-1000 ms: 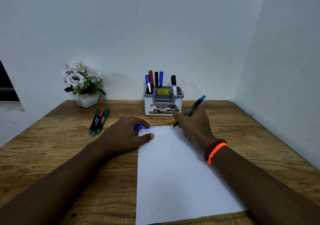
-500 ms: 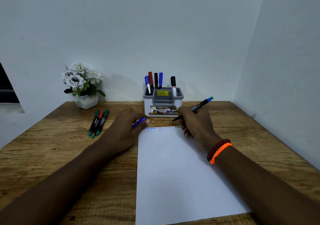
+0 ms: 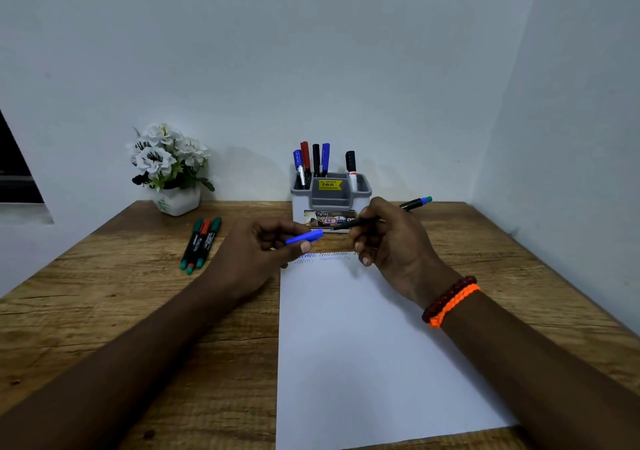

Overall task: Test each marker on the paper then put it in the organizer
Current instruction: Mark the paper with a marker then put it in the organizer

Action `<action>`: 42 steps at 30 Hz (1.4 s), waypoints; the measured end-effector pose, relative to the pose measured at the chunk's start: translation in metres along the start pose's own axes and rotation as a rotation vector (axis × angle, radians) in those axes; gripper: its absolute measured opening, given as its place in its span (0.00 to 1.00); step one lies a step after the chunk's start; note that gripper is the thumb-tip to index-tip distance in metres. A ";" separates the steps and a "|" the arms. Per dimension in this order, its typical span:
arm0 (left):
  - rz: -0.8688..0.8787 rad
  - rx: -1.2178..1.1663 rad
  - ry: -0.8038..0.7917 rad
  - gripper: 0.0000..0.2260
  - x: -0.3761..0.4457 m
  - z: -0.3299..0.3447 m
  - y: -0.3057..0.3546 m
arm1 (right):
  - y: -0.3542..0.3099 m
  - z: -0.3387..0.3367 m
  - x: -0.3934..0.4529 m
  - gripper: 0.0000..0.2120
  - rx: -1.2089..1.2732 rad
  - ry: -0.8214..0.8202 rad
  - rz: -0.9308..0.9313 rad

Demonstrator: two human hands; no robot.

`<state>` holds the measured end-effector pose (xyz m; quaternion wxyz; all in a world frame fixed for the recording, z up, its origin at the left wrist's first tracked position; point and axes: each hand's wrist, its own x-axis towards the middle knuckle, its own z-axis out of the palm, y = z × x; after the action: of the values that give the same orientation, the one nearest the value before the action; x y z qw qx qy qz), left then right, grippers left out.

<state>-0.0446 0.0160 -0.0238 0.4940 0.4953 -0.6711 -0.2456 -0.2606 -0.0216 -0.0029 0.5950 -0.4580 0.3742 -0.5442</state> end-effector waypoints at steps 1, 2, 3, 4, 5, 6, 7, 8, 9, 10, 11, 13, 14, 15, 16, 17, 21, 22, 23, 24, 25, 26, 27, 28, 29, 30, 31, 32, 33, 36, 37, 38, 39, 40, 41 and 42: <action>0.001 -0.008 -0.005 0.11 -0.001 0.000 0.001 | 0.000 0.000 0.000 0.13 0.004 -0.003 0.001; 0.002 -0.016 -0.009 0.11 -0.001 0.000 0.002 | 0.000 0.000 -0.001 0.12 0.000 -0.004 0.000; 0.005 -0.023 -0.016 0.11 -0.001 0.001 0.003 | 0.000 0.000 -0.001 0.12 -0.007 -0.007 -0.003; 0.010 -0.027 -0.021 0.11 -0.001 0.001 0.003 | 0.000 0.000 -0.001 0.12 -0.016 -0.009 -0.006; 0.015 -0.028 -0.026 0.11 -0.001 0.001 0.002 | 0.001 0.001 -0.001 0.12 -0.024 -0.013 -0.010; 0.019 -0.028 -0.030 0.11 -0.001 0.001 0.002 | 0.001 0.001 -0.001 0.11 -0.033 -0.017 -0.013; 0.024 -0.028 -0.034 0.11 -0.001 0.001 0.003 | 0.002 0.001 -0.001 0.11 -0.042 -0.023 -0.017; 0.031 -0.027 -0.037 0.11 -0.001 0.001 0.003 | 0.003 0.001 -0.001 0.10 -0.052 -0.030 -0.020; 0.035 -0.026 -0.039 0.11 -0.001 0.001 0.004 | 0.003 0.002 -0.001 0.10 -0.062 -0.038 -0.023; 0.034 -0.024 -0.040 0.11 -0.001 0.002 0.004 | 0.004 0.002 -0.001 0.10 -0.071 -0.048 -0.023; 0.032 -0.019 -0.040 0.11 -0.002 0.002 0.005 | 0.004 0.003 -0.002 0.10 -0.078 -0.059 -0.022; 0.030 -0.008 -0.038 0.11 -0.002 0.003 0.005 | 0.005 0.003 -0.002 0.10 -0.090 -0.089 -0.022; 0.028 -0.008 -0.037 0.11 -0.002 0.003 0.005 | 0.005 0.003 -0.002 0.10 -0.095 -0.106 -0.022; 0.024 -0.014 -0.035 0.11 -0.002 0.002 0.005 | 0.005 0.003 -0.002 0.10 -0.100 -0.123 -0.022; 0.020 -0.025 -0.032 0.11 -0.002 0.002 0.006 | 0.005 0.003 -0.001 0.10 -0.111 -0.141 -0.022; 0.017 -0.033 -0.031 0.11 -0.002 0.002 0.006 | 0.006 0.002 -0.001 0.10 -0.123 -0.161 -0.020; 0.004 -0.024 -0.033 0.13 -0.004 0.002 0.008 | 0.011 0.004 -0.001 0.09 -0.124 -0.219 0.021; 0.004 -0.021 -0.032 0.13 -0.004 0.001 0.007 | 0.012 0.005 -0.001 0.08 -0.121 -0.222 0.032; 0.004 -0.018 -0.030 0.12 -0.004 0.001 0.007 | 0.012 0.004 -0.001 0.07 -0.121 -0.224 0.043; 0.004 -0.013 -0.028 0.12 -0.004 0.000 0.006 | 0.013 0.004 -0.001 0.06 -0.123 -0.225 0.053; 0.006 -0.005 -0.031 0.13 -0.004 -0.001 0.005 | 0.013 0.003 -0.001 0.05 -0.126 -0.224 0.061; 0.011 0.004 -0.037 0.13 -0.004 -0.001 0.005 | 0.013 0.002 -0.001 0.04 -0.132 -0.220 0.065; 0.017 0.009 -0.043 0.13 -0.005 -0.001 0.005 | 0.014 0.002 -0.002 0.04 -0.141 -0.217 0.065; 0.023 0.013 -0.042 0.14 -0.005 0.000 0.005 | 0.014 0.002 -0.002 0.04 -0.150 -0.214 0.064; 0.024 0.014 -0.036 0.14 -0.005 0.001 0.004 | 0.014 0.002 -0.002 0.05 -0.159 -0.211 0.066; 0.023 0.011 -0.027 0.13 -0.006 0.001 0.004 | 0.014 0.002 -0.002 0.07 -0.167 -0.209 0.068; 0.019 0.005 -0.020 0.13 -0.006 0.001 0.004 | 0.013 0.001 -0.001 0.09 -0.175 -0.207 0.070; 0.019 0.000 -0.018 0.13 -0.006 0.002 0.005 | 0.013 0.001 -0.001 0.10 -0.183 -0.206 0.071; 0.023 -0.002 -0.024 0.13 -0.006 0.002 0.005 | 0.013 0.000 -0.001 0.10 -0.192 -0.204 0.073; 0.031 -0.003 -0.041 0.13 -0.007 0.002 0.006 | 0.014 0.000 -0.001 0.09 -0.216 -0.203 0.076; 0.030 -0.004 -0.043 0.13 -0.007 0.002 0.006 | 0.014 0.000 -0.001 0.09 -0.218 -0.204 0.075; 0.031 -0.006 -0.046 0.13 -0.006 0.002 0.006 | 0.015 0.000 -0.001 0.08 -0.219 -0.206 0.075; 0.034 -0.010 -0.050 0.13 -0.006 0.003 0.006 | 0.015 0.000 -0.001 0.08 -0.219 -0.207 0.074; 0.040 -0.012 -0.049 0.13 -0.006 0.003 0.006 | 0.016 0.000 -0.002 0.07 -0.216 -0.205 0.074; 0.045 -0.014 -0.043 0.13 -0.007 0.003 0.007 | 0.016 0.000 -0.001 0.07 -0.213 -0.205 0.072; 0.047 -0.016 -0.030 0.12 -0.007 0.003 0.007 | 0.015 -0.001 -0.001 0.08 -0.210 -0.207 0.073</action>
<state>-0.0500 0.0244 -0.0217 0.4936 0.4714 -0.6880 -0.2466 -0.2566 -0.0207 -0.0177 0.5986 -0.5575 0.3822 -0.4299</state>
